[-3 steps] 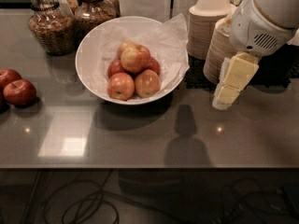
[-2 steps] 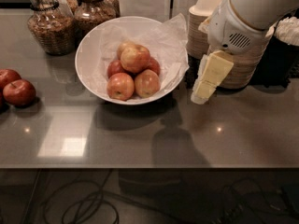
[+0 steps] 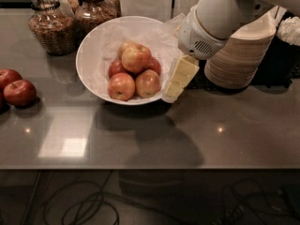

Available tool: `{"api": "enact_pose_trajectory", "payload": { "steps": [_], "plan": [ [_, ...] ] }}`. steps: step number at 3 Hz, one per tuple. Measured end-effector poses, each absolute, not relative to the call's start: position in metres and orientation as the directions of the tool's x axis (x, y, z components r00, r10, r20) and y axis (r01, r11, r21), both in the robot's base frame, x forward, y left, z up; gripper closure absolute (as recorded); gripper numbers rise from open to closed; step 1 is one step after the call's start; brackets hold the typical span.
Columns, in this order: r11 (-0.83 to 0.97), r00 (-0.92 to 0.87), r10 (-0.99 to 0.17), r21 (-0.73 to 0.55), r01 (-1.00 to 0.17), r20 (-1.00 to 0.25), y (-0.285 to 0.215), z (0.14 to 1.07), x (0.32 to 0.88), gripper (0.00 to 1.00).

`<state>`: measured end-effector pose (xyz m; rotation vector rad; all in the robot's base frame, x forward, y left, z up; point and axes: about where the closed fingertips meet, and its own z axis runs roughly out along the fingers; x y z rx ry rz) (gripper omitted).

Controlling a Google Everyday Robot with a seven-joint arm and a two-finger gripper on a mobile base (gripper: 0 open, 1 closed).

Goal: Pick apple from white bowl

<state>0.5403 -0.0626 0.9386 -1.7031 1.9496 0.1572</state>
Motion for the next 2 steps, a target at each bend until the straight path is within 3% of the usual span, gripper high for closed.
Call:
{"api": "enact_pose_trajectory", "payload": {
  "steps": [2],
  "plan": [
    [0.101,0.05,-0.817,-0.228,-0.968,-0.574,-0.006,0.923,0.562,0.0]
  ]
}}
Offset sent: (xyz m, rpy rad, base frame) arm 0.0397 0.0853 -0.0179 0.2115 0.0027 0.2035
